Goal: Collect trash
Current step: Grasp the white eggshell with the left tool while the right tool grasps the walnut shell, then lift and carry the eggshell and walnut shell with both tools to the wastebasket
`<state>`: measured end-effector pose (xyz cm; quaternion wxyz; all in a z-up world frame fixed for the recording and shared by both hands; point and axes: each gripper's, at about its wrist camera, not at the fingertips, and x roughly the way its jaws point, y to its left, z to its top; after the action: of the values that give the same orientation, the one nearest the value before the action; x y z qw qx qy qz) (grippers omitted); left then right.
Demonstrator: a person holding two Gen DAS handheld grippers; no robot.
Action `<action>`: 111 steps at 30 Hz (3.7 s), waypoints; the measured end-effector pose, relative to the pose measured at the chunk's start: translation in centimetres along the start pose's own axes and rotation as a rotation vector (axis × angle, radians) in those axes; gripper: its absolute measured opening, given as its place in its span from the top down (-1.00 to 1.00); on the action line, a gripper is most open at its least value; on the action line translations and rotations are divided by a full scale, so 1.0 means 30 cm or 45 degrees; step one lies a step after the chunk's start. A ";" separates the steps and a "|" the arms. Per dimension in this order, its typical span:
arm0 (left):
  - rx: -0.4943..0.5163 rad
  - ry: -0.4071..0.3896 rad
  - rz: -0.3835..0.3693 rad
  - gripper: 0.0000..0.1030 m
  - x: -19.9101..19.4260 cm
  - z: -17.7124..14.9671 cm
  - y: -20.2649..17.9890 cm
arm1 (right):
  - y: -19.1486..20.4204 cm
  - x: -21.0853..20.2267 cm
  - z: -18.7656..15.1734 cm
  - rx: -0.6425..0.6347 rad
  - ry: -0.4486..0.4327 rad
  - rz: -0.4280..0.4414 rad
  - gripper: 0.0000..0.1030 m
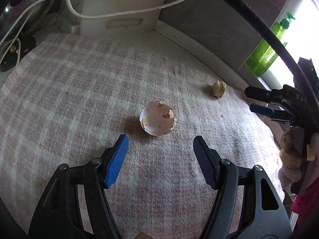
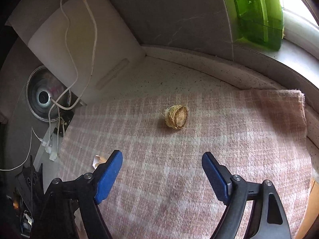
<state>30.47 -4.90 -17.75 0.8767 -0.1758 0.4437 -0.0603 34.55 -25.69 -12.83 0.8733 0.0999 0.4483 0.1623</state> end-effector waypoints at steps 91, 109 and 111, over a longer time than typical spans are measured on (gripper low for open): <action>0.182 -0.078 -0.009 0.17 -0.792 -0.523 0.194 | 0.428 -0.451 -0.761 -0.003 -0.005 0.175 0.55; 0.098 0.092 0.032 0.17 -0.818 -0.829 0.363 | 0.618 -0.394 -1.135 -0.188 0.185 0.231 0.62; 0.092 0.117 0.034 0.17 -0.807 -0.866 0.373 | 0.631 -0.376 -1.170 -0.191 0.217 0.241 0.62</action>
<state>-5.35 5.24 -17.61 0.8619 -0.1350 0.4834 -0.0725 -3.89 -11.32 -18.61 0.8179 0.0620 0.4961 0.2847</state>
